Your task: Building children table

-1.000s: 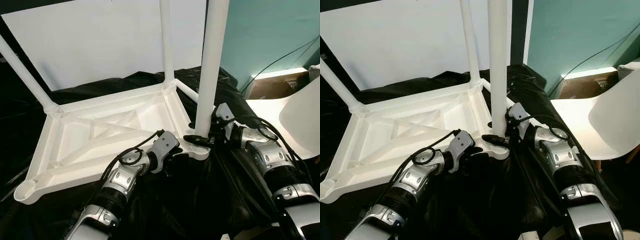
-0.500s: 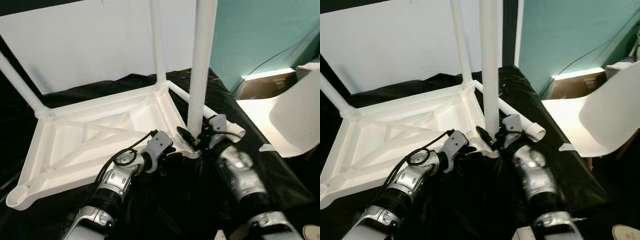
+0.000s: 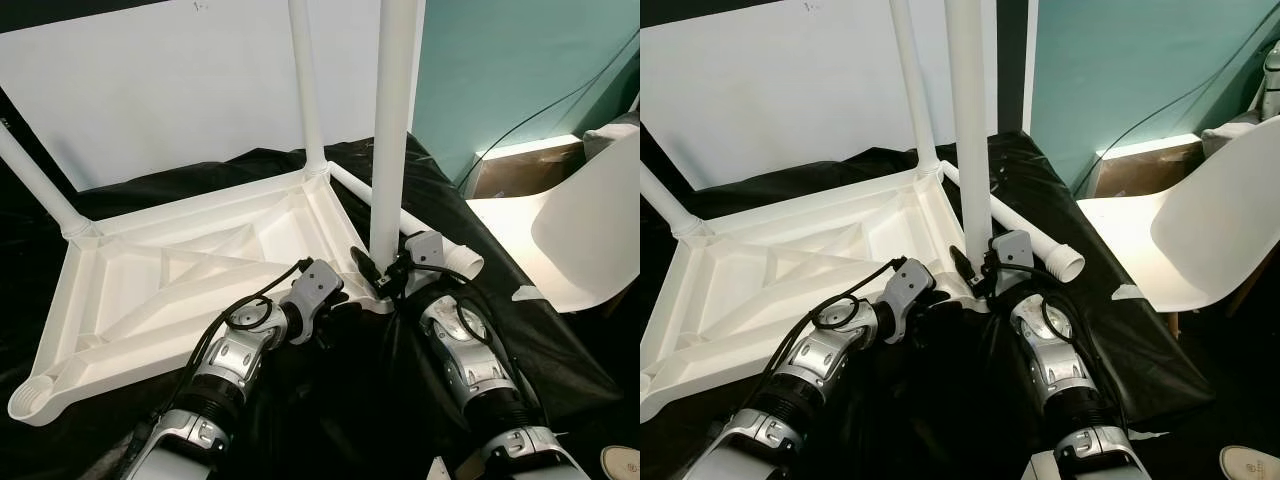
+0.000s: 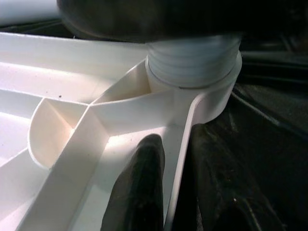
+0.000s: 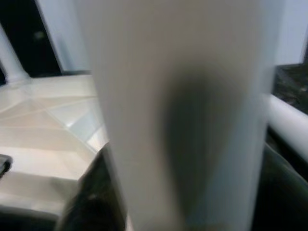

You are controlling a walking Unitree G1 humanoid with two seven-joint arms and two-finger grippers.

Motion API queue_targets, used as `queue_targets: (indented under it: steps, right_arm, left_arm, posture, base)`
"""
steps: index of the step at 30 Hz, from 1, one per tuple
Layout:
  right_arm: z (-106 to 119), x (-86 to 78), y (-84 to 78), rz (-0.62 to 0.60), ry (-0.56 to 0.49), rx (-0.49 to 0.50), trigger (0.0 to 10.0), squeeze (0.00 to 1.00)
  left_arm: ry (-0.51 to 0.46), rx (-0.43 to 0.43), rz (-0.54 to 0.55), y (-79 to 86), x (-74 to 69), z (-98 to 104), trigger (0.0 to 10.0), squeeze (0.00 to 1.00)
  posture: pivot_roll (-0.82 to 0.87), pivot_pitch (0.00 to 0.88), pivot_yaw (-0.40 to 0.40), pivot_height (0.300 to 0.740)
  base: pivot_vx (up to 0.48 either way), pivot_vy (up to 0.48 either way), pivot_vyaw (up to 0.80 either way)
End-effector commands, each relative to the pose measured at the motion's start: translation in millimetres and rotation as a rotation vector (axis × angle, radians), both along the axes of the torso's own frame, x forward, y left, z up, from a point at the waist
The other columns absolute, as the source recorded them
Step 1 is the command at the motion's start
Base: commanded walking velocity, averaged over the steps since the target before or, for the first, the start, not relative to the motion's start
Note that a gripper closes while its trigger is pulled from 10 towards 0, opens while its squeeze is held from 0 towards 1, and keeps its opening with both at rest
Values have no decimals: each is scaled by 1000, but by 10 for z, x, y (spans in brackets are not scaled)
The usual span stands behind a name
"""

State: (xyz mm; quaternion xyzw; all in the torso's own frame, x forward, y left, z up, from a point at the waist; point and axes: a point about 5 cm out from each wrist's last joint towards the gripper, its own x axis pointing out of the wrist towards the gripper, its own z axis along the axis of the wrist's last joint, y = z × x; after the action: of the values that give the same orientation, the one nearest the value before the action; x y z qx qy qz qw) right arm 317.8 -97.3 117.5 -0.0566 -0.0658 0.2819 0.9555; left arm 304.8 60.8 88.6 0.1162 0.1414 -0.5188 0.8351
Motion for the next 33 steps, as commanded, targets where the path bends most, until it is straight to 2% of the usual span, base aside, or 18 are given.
queue_targets:
  steps: [1, 2, 3, 4, 5, 6, 9, 11, 12, 14, 16, 18, 19, 30, 32, 33]
  right_arm:
    - [-50, -21, 164, 173, 56, -47, 10000, 35]
    - [-50, -21, 164, 173, 56, -47, 10000, 35]
    - [-15, -10, 119, 243, 57, -71, 10000, 0]
    - [9, -9, 79, 296, 55, -94, 10000, 0]
    - [9, -9, 79, 296, 55, -94, 10000, 0]
    - [53, 1, 2, 369, 49, -134, 10000, 0]
    - [74, 10, -32, 391, 46, -149, 10000, 0]
    - [134, 69, -137, 424, 48, -194, 10000, 0]
    - [134, 69, -137, 424, 48, -194, 10000, 0]
    - [233, 157, -262, 454, 55, -248, 10000, 0]
    - [267, 183, -300, 463, 59, -262, 10000, 0]
    - [316, 198, -381, 524, 105, -279, 2000, 0]
    - [329, 200, -406, 540, 112, -288, 0, 0]
    - [339, 196, -491, 575, 143, -318, 0, 0]
    - [254, 138, -369, 485, 96, -162, 0, 0]
    - [254, 138, -369, 485, 96, -162, 0, 0]
  left_arm:
    - [134, 47, -62, -95, -195, -293, 10000, 0]
    - [134, 47, -62, -95, -195, -293, 10000, 0]
    - [135, 46, -60, -96, -195, -294, 10000, 0]
    - [134, 46, -60, -101, -193, -293, 10000, 0]
    - [134, 46, -60, -101, -193, -293, 10000, 0]
    - [134, 44, -60, -113, -190, -291, 10000, 0]
    - [134, 43, -60, -117, -189, -289, 10000, 0]
    - [134, 42, -60, -123, -190, -291, 10000, 0]
    - [134, 42, -60, -123, -190, -291, 10000, 0]
    - [135, 42, -59, -122, -195, -297, 10000, 0]
    - [136, 42, -58, -120, -195, -299, 10000, 0]
    - [136, 42, -55, -115, -196, -302, 10000, 0]
    - [136, 41, -55, -114, -197, -302, 10000, 0]
    - [138, 40, -54, -112, -207, -308, 10000, 0]
    - [137, 38, -55, -118, -204, -305, 10000, 0]
    - [137, 38, -55, -118, -204, -305, 10000, 0]
  posture:
    - [41, 0, 65, 740]
    - [41, 0, 65, 740]
    - [41, 0, 65, 740]
    - [40, 0, 61, 740]
    - [40, 0, 61, 740]
    - [39, 0, 59, 740]
    - [39, 0, 59, 740]
    - [40, 0, 59, 740]
    - [40, 0, 59, 740]
    - [42, 0, 57, 740]
    - [43, 0, 56, 740]
    - [45, 0, 55, 740]
    - [46, 0, 54, 740]
    - [43, 0, 54, 740]
    - [42, 0, 53, 740]
    - [42, 0, 53, 740]
  base:
    - [0, 0, 0]
    - [0, 0, 0]
    - [0, 0, 0]
    - [0, 0, 0]
    - [0, 0, 0]
    - [0, 0, 0]
    - [0, 0, 0]
    - [0, 0, 0]
    - [0, 0, 0]
    - [0, 0, 0]
    - [0, 0, 0]
    - [0, 0, 0]
    - [0, 0, 0]
    - [0, 0, 0]
    - [0, 0, 0]
    - [0, 0, 0]
